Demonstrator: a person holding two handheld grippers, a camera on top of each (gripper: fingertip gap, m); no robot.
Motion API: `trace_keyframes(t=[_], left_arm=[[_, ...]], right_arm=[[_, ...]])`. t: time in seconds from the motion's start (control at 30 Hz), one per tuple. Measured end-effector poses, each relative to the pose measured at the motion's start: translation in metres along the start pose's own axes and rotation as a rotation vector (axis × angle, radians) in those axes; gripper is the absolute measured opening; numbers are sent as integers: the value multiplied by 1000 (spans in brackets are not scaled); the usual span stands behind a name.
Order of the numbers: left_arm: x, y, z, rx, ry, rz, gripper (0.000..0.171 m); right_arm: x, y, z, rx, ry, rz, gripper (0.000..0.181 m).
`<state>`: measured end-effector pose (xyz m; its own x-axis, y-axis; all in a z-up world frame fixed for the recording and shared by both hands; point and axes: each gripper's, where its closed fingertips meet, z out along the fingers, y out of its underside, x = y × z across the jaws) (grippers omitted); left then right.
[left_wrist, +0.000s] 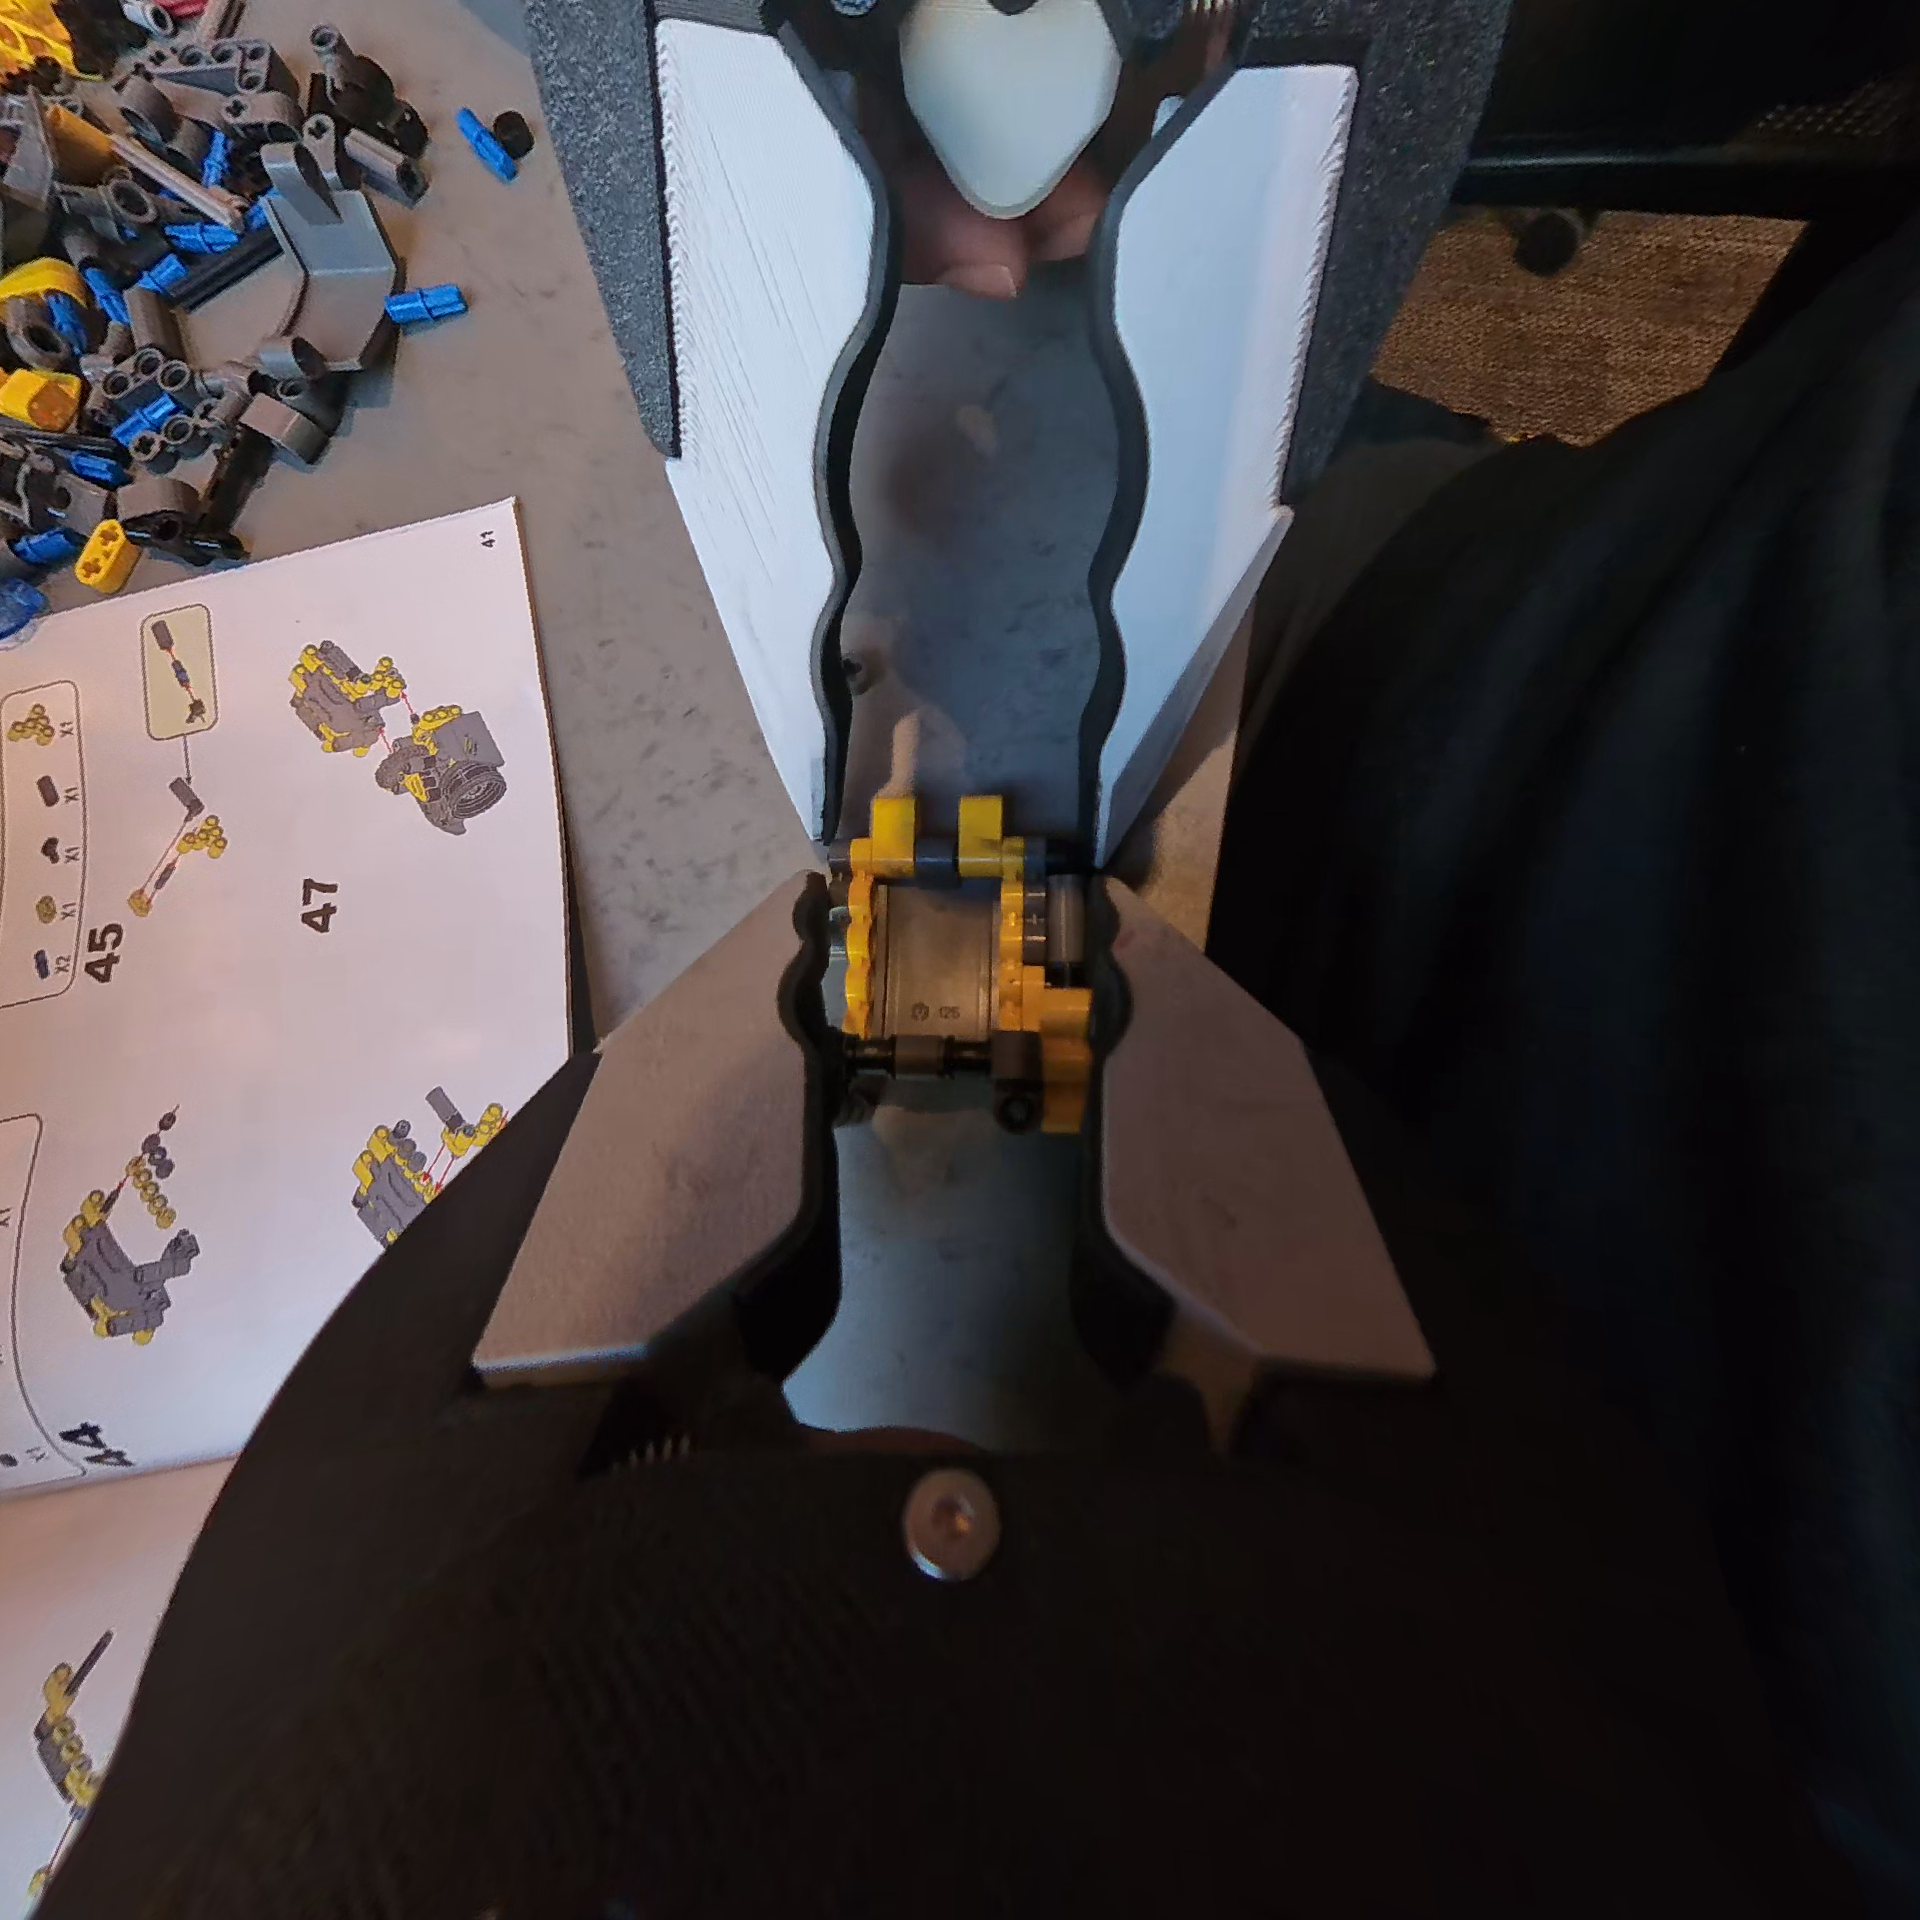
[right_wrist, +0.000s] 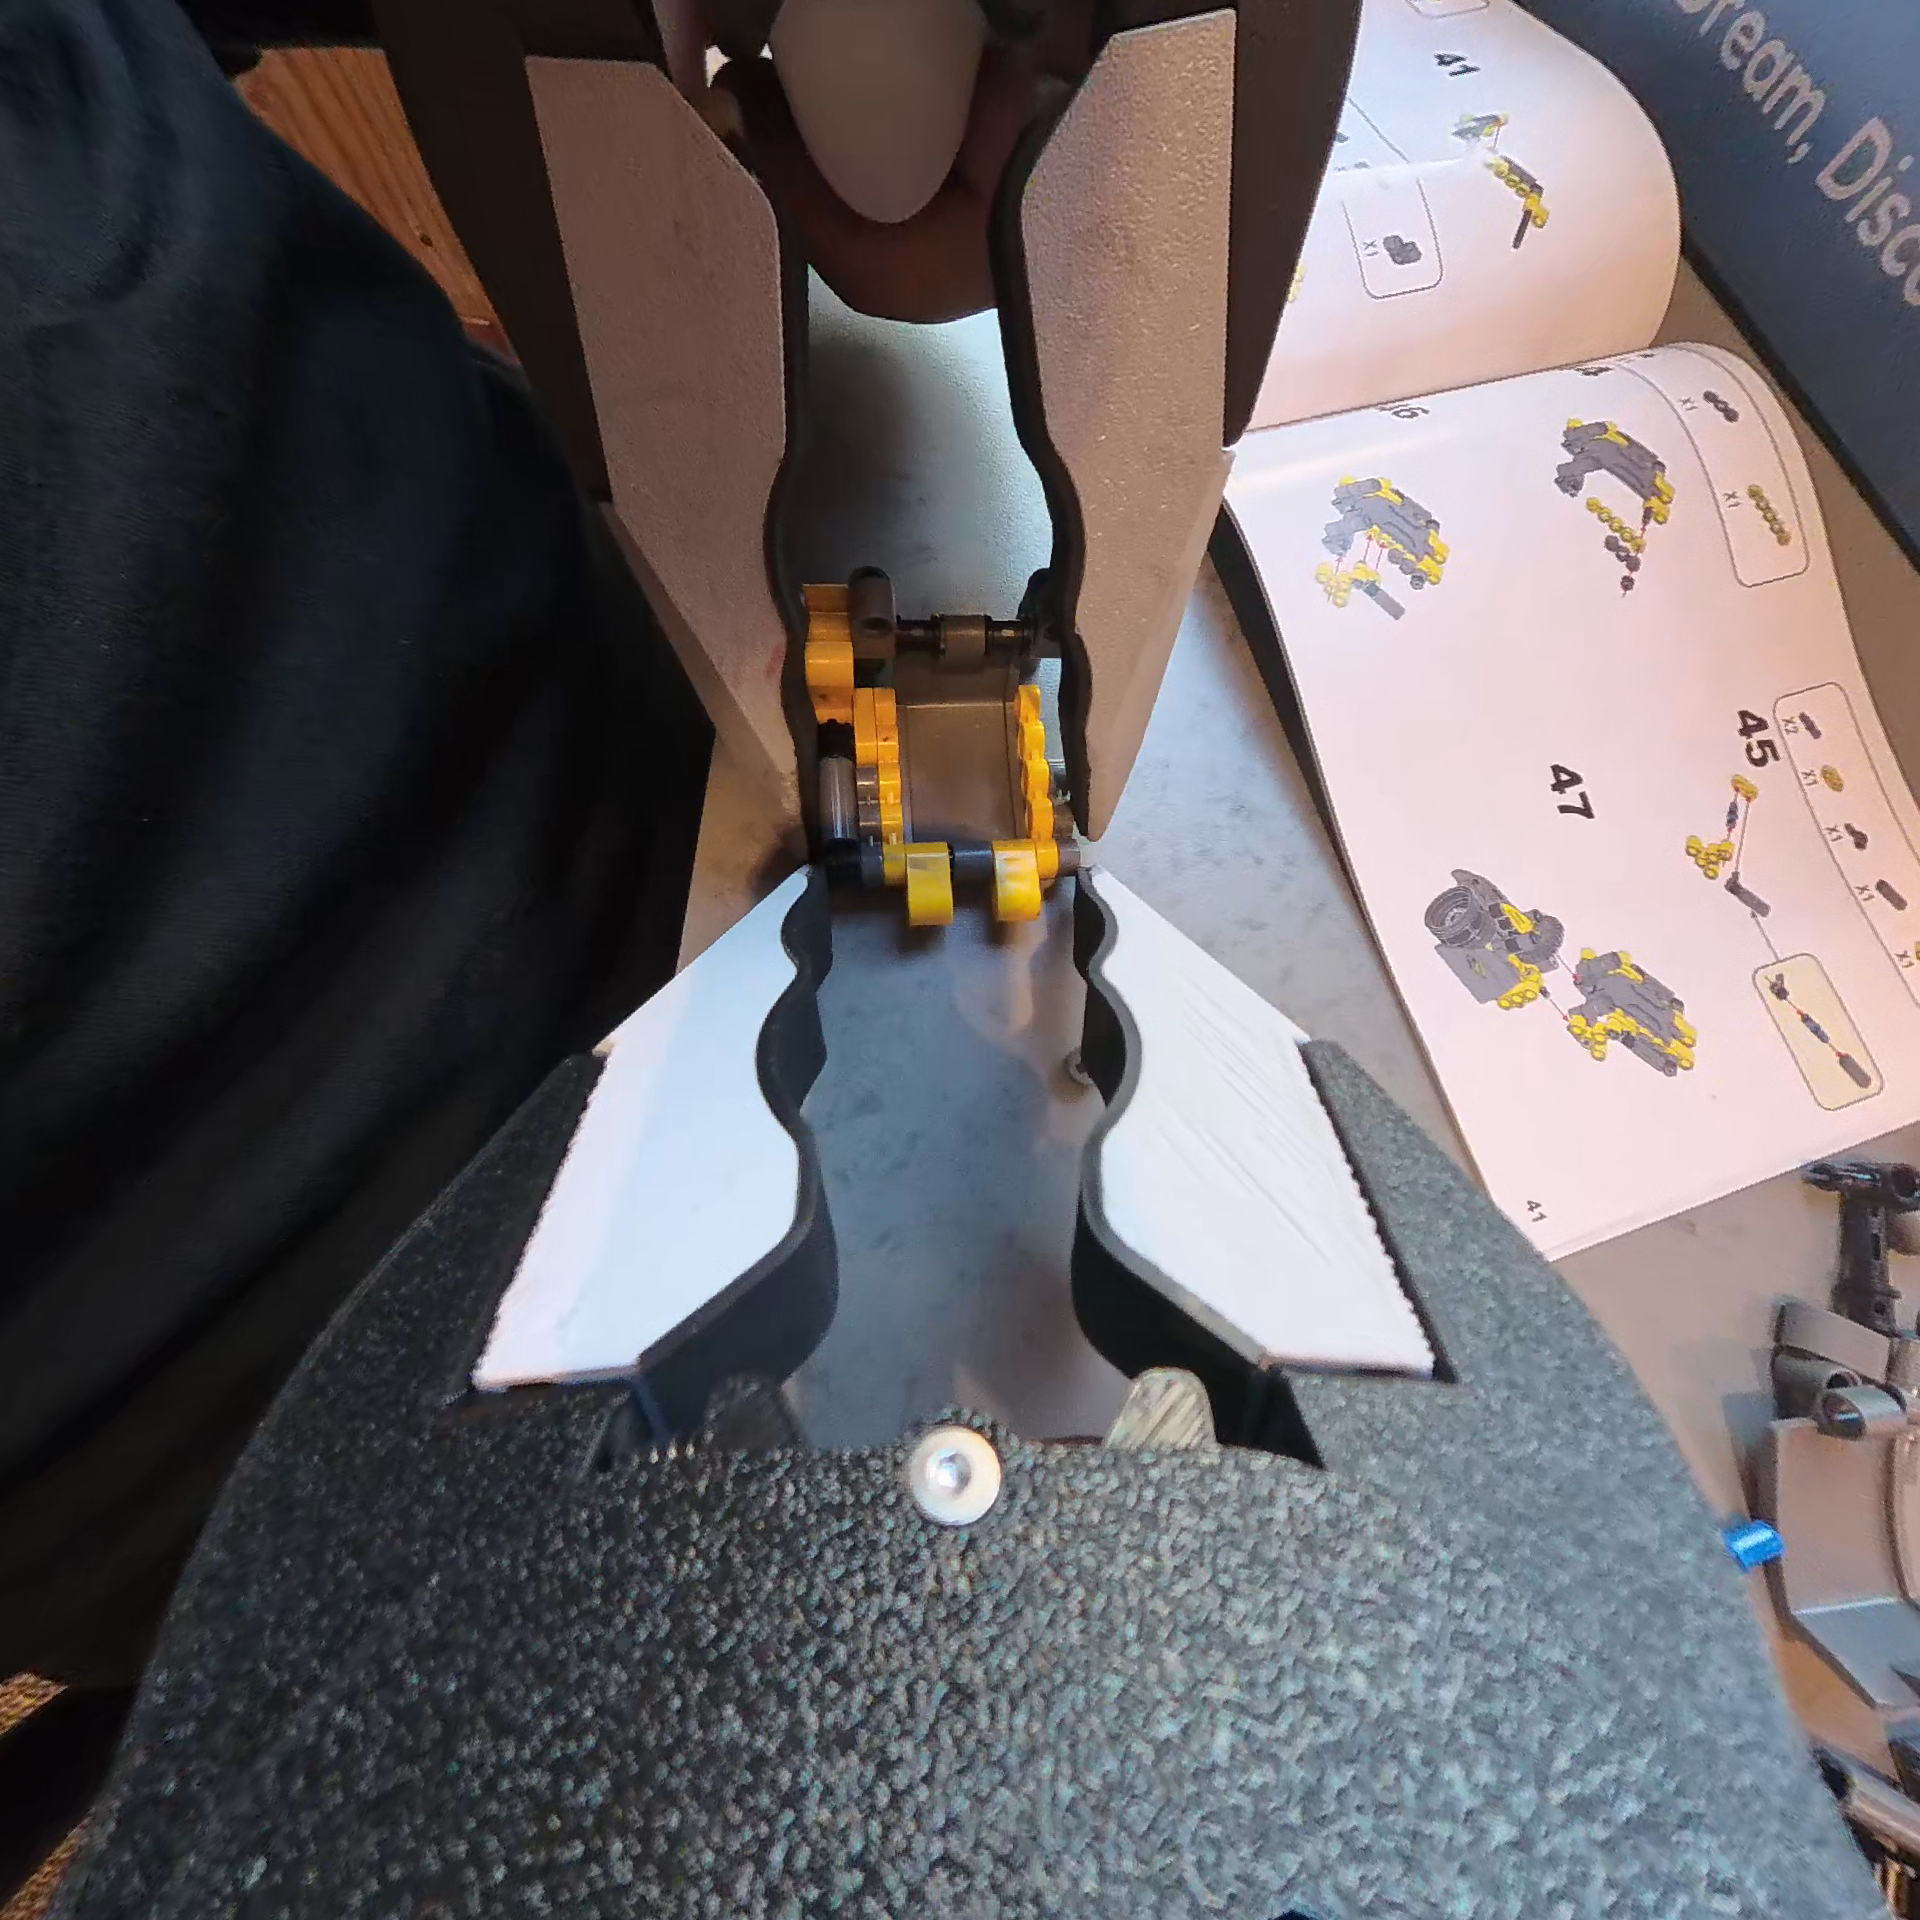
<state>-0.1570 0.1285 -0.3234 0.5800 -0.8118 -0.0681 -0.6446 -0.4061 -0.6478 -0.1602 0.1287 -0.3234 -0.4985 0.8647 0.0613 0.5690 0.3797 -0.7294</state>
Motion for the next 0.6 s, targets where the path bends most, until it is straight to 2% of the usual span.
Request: trace_keyframes(t=[0.47,0.6], left_arm=[[0,0,0,10,5,6,46],[1,0,0,13,9,2,46]], right_arm=[[0,1,-1,-7,-5,3,45],[-2,2,-3,-11,-5,-8,36]])
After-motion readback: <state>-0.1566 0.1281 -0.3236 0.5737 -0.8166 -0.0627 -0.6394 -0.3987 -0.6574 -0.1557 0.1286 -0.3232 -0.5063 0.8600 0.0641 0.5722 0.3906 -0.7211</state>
